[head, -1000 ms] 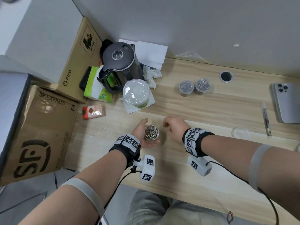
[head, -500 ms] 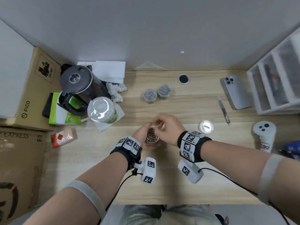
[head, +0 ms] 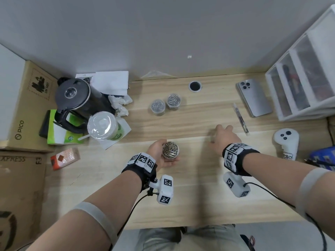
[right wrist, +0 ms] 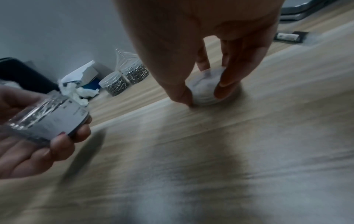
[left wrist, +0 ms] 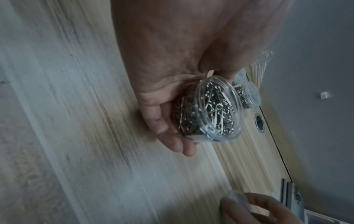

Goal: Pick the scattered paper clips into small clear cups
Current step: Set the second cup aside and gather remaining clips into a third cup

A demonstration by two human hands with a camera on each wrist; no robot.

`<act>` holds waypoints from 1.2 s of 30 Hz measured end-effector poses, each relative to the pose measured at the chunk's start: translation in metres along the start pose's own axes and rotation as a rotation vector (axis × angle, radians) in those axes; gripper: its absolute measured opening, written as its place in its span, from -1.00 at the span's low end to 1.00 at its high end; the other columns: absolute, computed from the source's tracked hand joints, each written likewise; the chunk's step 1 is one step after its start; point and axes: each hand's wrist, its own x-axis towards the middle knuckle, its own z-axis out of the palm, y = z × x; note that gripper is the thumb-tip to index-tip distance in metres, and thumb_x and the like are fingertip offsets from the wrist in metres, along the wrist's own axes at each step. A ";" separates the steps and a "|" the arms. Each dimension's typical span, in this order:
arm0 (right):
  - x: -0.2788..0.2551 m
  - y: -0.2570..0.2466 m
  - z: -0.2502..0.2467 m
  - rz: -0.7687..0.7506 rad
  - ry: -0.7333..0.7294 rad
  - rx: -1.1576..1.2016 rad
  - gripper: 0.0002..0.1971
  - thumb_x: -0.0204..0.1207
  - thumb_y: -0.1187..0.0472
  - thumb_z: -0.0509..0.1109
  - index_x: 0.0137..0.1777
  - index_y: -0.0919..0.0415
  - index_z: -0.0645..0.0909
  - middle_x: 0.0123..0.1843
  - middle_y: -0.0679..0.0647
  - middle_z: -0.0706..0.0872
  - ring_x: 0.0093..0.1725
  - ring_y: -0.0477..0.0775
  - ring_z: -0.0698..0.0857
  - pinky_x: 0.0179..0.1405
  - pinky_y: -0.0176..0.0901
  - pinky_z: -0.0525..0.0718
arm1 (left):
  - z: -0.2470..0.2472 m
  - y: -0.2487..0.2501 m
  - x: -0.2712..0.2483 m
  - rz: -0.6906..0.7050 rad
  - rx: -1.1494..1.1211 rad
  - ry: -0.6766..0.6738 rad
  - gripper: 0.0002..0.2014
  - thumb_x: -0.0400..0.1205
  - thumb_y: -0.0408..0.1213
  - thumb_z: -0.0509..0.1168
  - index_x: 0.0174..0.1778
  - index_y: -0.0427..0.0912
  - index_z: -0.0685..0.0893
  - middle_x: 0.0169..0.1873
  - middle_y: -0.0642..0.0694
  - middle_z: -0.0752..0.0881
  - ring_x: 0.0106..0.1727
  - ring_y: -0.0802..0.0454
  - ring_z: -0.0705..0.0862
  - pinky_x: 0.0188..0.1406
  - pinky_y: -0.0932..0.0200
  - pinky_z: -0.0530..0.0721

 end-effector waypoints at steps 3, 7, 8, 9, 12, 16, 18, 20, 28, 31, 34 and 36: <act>-0.010 -0.016 -0.006 -0.226 0.020 0.087 -0.33 0.37 -0.22 0.42 0.39 0.14 0.42 0.28 0.19 0.57 0.13 0.27 0.66 0.09 0.01 0.62 | 0.002 0.000 -0.005 0.008 -0.054 -0.005 -0.65 0.80 -0.11 0.05 0.22 -0.33 0.56 -0.12 -0.34 0.73 -0.24 -0.30 0.74 -0.44 0.04 0.76; -0.034 -0.054 -0.015 -0.596 0.009 0.191 -0.34 0.24 -0.20 0.49 0.32 0.06 0.55 0.18 -0.01 0.56 0.14 0.12 0.66 0.17 -0.12 0.58 | 0.006 0.001 -0.012 0.025 -0.172 -0.023 -0.63 0.79 -0.14 0.07 0.36 -0.33 0.55 0.04 -0.33 0.69 -0.16 -0.24 0.71 -0.48 0.04 0.78; -0.040 -0.063 -0.016 -0.663 -0.016 0.162 -0.35 0.22 -0.23 0.47 0.30 0.04 0.55 0.15 -0.03 0.54 0.07 0.11 0.67 0.13 -0.08 0.62 | 0.006 0.001 -0.013 0.034 -0.182 -0.045 -0.63 0.78 -0.15 0.08 0.36 -0.30 0.58 0.07 -0.31 0.70 -0.14 -0.19 0.71 -0.43 0.05 0.78; -0.046 -0.071 -0.016 -0.719 -0.033 0.123 -0.36 0.21 -0.25 0.44 0.27 0.02 0.55 0.12 -0.04 0.51 0.01 0.12 0.68 0.07 -0.02 0.66 | 0.005 0.001 -0.014 0.043 -0.182 -0.071 -0.65 0.77 -0.16 0.10 0.32 -0.28 0.61 0.06 -0.27 0.72 -0.12 -0.14 0.73 -0.37 0.06 0.78; -0.058 -0.088 -0.012 -0.797 -0.019 -0.003 -0.39 0.25 -0.25 0.42 0.29 -0.02 0.52 0.09 -0.05 0.48 -0.11 0.15 0.68 -0.10 0.01 0.67 | 0.004 0.001 -0.020 0.044 -0.218 -0.121 -0.69 0.78 -0.16 0.13 0.25 -0.25 0.66 -0.04 -0.21 0.76 -0.09 -0.08 0.77 -0.30 0.10 0.77; -0.060 -0.096 -0.010 -0.801 0.052 -0.142 -0.42 0.35 -0.24 0.36 0.31 0.05 0.50 0.16 0.00 0.46 -0.11 0.18 0.68 -0.16 0.01 0.65 | 0.001 -0.001 -0.022 0.072 -0.273 -0.137 -0.62 0.80 -0.15 0.12 0.39 -0.29 0.63 -0.01 -0.21 0.76 -0.08 -0.06 0.78 -0.26 0.12 0.79; -0.060 -0.097 -0.008 -0.798 0.054 -0.142 -0.41 0.37 -0.23 0.36 0.34 0.05 0.48 0.19 0.02 0.46 -0.10 0.18 0.67 -0.19 -0.03 0.61 | 0.000 -0.002 -0.024 0.073 -0.286 -0.154 -0.62 0.81 -0.14 0.10 0.39 -0.29 0.63 -0.01 -0.20 0.77 -0.07 -0.05 0.78 -0.27 0.14 0.79; -0.059 -0.098 -0.006 -0.796 0.038 -0.136 -0.42 0.37 -0.21 0.38 0.33 0.05 0.49 0.18 0.04 0.46 -0.11 0.20 0.67 -0.21 -0.05 0.58 | -0.001 -0.004 -0.025 0.073 -0.288 -0.166 -0.59 0.82 -0.14 0.08 0.44 -0.30 0.61 0.01 -0.20 0.78 -0.04 -0.05 0.78 -0.24 0.12 0.80; -0.058 -0.102 0.000 -0.710 0.001 -0.177 -0.44 0.38 -0.31 0.32 0.10 0.18 0.57 0.03 0.11 0.52 -0.12 0.24 0.66 -0.13 0.02 0.65 | -0.002 -0.009 -0.022 0.024 -0.321 -0.210 -0.69 0.83 -0.19 0.01 0.28 -0.27 0.56 -0.13 -0.18 0.71 -0.12 -0.04 0.71 -0.26 0.14 0.79; -0.059 -0.104 -0.002 -0.673 0.043 -0.261 -0.39 0.39 -0.38 0.23 0.12 0.17 0.56 0.01 0.13 0.60 -0.08 0.23 0.68 -0.13 0.02 0.65 | -0.001 -0.010 -0.020 0.018 -0.295 -0.187 -0.67 0.83 -0.19 0.04 0.23 -0.32 0.62 -0.13 -0.22 0.76 -0.11 -0.08 0.76 -0.23 0.06 0.83; -0.059 -0.104 -0.001 -0.717 0.065 -0.289 -0.34 0.33 -0.40 0.25 0.18 0.13 0.50 0.05 0.10 0.62 -0.07 0.23 0.69 -0.20 -0.03 0.56 | -0.001 -0.010 -0.020 0.014 -0.290 -0.169 -0.67 0.83 -0.20 0.03 0.09 -0.29 0.66 -0.20 -0.19 0.76 -0.17 -0.05 0.75 -0.31 0.11 0.80; -0.057 -0.102 -0.001 -0.761 0.034 -0.291 -0.38 0.32 -0.32 0.32 0.23 0.11 0.47 0.08 0.08 0.59 -0.05 0.22 0.69 -0.19 -0.02 0.57 | -0.002 -0.009 -0.018 0.016 -0.295 -0.157 -0.66 0.83 -0.20 0.01 0.07 -0.27 0.66 -0.19 -0.18 0.75 -0.16 -0.04 0.74 -0.35 0.16 0.79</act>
